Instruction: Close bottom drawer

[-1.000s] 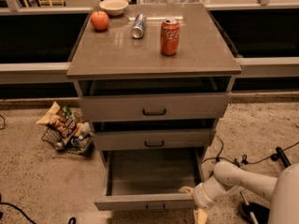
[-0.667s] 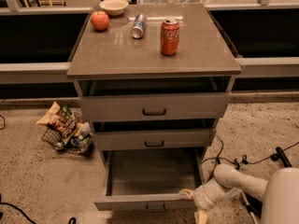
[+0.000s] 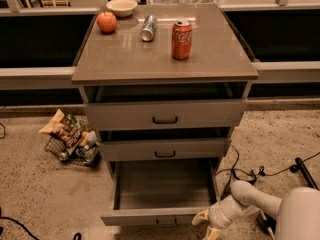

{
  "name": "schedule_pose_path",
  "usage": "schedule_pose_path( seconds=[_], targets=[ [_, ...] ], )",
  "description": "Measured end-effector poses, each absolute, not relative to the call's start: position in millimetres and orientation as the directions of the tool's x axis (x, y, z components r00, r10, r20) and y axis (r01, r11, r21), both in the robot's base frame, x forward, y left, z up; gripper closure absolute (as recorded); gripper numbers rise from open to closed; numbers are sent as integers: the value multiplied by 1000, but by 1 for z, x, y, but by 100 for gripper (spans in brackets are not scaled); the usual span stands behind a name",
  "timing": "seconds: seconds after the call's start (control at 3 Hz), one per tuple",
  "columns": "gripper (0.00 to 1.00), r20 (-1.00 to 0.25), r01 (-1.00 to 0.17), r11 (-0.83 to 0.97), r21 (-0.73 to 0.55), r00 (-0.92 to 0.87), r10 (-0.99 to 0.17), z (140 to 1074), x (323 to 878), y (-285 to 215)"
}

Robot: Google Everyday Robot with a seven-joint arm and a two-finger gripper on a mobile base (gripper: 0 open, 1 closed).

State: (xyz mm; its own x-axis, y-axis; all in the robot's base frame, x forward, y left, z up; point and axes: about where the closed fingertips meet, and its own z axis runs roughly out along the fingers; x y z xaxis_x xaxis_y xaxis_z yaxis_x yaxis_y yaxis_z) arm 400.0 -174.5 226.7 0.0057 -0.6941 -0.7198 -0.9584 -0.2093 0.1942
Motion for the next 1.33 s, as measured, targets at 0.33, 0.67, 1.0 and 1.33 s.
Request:
schedule_pose_path(
  seconds=[0.33, 0.67, 1.0, 1.33],
  targets=[
    [64, -712, -961, -194, 197, -4, -703, 212, 401, -177],
    [88, -679, -959, -166, 231, -37, -733, 182, 407, -179],
    [100, -656, -962, -142, 235, -50, -753, 159, 416, -177],
    [100, -656, -964, -141, 226, -44, -753, 158, 416, -176]
  ],
)
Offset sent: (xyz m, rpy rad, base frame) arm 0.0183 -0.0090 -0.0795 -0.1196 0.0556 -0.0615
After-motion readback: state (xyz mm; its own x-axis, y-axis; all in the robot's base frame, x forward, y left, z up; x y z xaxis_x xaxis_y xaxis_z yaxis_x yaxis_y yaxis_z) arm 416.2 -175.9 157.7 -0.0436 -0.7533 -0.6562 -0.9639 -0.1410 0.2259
